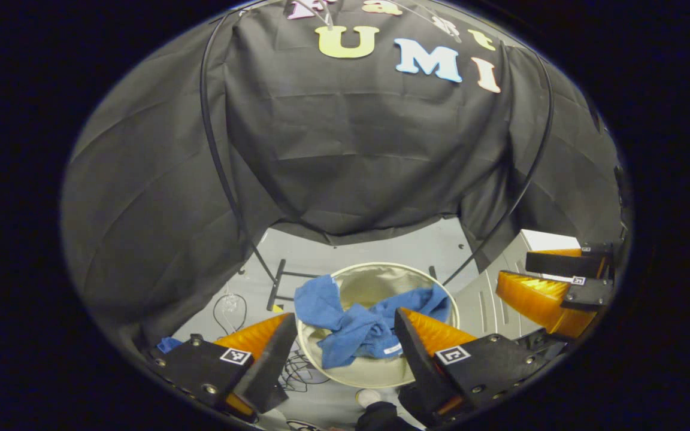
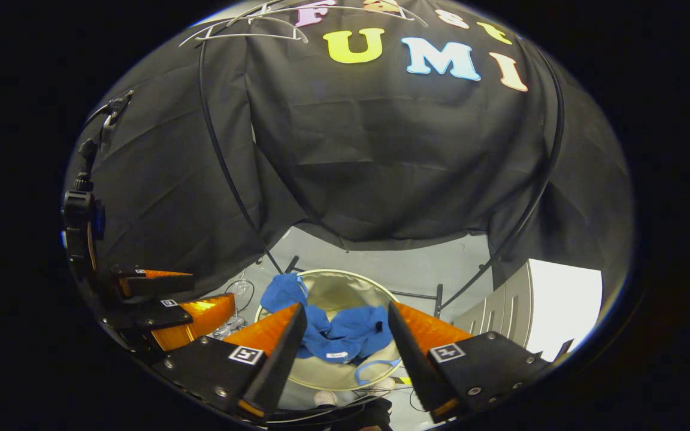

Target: Grasp the clothes on the hanger with both hands and then place them into the laundry hamper below.

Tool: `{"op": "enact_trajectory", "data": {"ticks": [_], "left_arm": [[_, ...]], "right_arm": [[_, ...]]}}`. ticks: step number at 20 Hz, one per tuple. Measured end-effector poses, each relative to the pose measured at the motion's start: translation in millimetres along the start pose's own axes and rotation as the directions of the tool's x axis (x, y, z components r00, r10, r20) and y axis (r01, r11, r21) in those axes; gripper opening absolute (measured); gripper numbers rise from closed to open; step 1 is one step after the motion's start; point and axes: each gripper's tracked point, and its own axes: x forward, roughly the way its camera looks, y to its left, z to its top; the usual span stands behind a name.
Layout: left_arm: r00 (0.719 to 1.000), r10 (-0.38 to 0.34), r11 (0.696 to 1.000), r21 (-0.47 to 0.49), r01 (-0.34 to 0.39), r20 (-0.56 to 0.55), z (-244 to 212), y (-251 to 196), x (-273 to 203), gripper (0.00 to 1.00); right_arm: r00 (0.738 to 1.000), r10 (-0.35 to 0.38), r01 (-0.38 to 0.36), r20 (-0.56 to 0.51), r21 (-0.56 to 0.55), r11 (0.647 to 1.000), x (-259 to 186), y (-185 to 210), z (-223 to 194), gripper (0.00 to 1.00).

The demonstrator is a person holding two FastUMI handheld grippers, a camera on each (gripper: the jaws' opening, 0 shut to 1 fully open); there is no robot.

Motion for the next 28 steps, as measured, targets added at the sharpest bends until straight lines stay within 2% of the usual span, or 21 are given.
{"op": "enact_trajectory", "data": {"ticks": [1,2,6,10,13,14,19,24,26,28], "left_arm": [[1.000,0.004,1.000,0.002,-0.004,0.012,3.3,1.8,-4.0,0.95],[1.000,0.003,1.000,0.003,-0.003,0.026,9.9,1.7,-8.3,0.95],[0.991,-0.006,1.000,0.003,0.006,0.136,53.4,-1.0,-36.9,0.95],[0.952,-0.021,1.000,0.024,0.014,0.304,126.2,-1.0,-85.2,0.95],[0.909,-0.028,0.999,0.045,0.011,0.415,175.2,-7.9,-124.1,0.95],[0.895,-0.031,0.999,0.045,0.013,0.445,188.3,-11.4,-138.4,0.96],[0.810,-0.049,0.998,0.060,0.016,0.585,247.1,-33.9,-210.5,0.94],[0.731,-0.040,0.998,0.066,-0.007,0.682,271.8,-59.5,-276.7,0.94],[0.709,-0.025,0.999,0.050,-0.015,0.705,274.8,-62.5,-296.8,0.93],[0.694,-0.014,0.999,0.037,-0.019,0.720,271.8,-62.1,-314.1,0.93]], "right_arm": [[1.000,-0.006,0.006,0.005,0.007,1.000,-1.0,-2.5,2.5,0.90],[1.000,-0.012,0.012,0.015,0.016,1.000,-4.3,-3.5,4.2,0.94],[0.993,-0.050,0.046,0.105,0.045,0.998,-26.5,-13.4,31.2,0.94],[0.960,-0.104,0.090,0.259,0.068,0.994,-69.4,-29.3,79.7,0.94],[0.914,-0.143,0.130,0.378,0.060,0.990,-110.0,-48.3,118.5,0.94],[0.898,-0.158,0.146,0.411,0.060,0.987,-121.9,-55.1,125.7,0.92],[0.812,-0.212,0.191,0.544,0.096,0.977,-197.7,-87.0,153.2,0.94],[0.745,-0.242,0.209,0.621,0.127,0.970,-257.4,-115.6,166.6,0.91],[0.721,-0.246,0.210,0.648,0.133,0.969,-280.4,-123.5,167.9,0.94],[0.695,-0.251,0.220,0.674,0.134,0.966,-300.4,-131.0,167.0,0.92]]}}
